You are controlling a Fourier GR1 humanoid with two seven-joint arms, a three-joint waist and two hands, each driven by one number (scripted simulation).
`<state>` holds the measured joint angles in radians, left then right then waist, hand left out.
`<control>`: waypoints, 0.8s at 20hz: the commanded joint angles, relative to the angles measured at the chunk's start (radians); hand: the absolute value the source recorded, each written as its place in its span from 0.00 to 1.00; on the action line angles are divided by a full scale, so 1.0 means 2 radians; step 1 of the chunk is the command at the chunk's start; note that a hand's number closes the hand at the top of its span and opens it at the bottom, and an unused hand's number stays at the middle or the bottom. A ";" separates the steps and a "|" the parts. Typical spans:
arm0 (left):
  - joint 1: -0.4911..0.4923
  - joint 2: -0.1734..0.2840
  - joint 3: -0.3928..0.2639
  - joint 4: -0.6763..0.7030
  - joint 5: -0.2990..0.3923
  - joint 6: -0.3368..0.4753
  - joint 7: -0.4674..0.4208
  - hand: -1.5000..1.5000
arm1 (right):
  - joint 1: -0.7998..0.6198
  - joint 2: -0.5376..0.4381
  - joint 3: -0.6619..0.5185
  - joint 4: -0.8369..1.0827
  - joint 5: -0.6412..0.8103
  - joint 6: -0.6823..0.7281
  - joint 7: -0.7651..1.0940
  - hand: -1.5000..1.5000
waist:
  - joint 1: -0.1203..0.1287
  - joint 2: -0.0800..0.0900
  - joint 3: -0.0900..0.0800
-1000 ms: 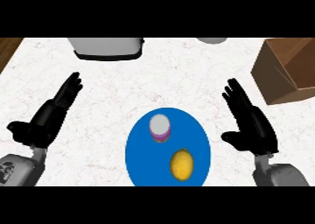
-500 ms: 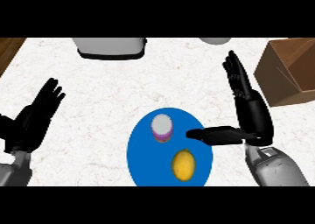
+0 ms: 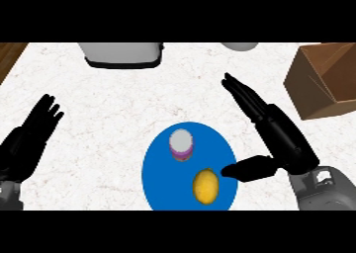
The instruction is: Pick the can from the plate and place it in the cardboard box
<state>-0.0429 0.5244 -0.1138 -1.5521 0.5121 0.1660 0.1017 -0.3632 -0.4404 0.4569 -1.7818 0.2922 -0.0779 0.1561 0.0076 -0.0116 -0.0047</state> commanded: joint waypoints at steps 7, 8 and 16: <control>0.010 -0.002 -0.001 -0.023 -0.007 0.003 0.011 0.50 | -0.140 0.018 0.094 -0.022 0.037 0.200 0.315 0.00 | 0.004 0.002 0.001; 0.005 -0.001 0.005 -0.017 -0.003 0.003 0.017 0.50 | -0.157 0.027 0.089 -0.020 0.024 0.222 0.341 0.00 | 0.003 0.003 0.001; -0.007 -0.025 0.011 -0.013 -0.018 -0.001 0.019 0.50 | -0.200 0.146 0.065 0.082 -0.007 0.265 0.422 0.00 | 0.000 0.006 0.002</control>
<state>-0.0370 0.5049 -0.0907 -1.6013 0.4945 0.1658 0.1427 -0.7091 -0.2370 0.6167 -1.7102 0.3017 0.3920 0.9177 0.0100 -0.0025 -0.0015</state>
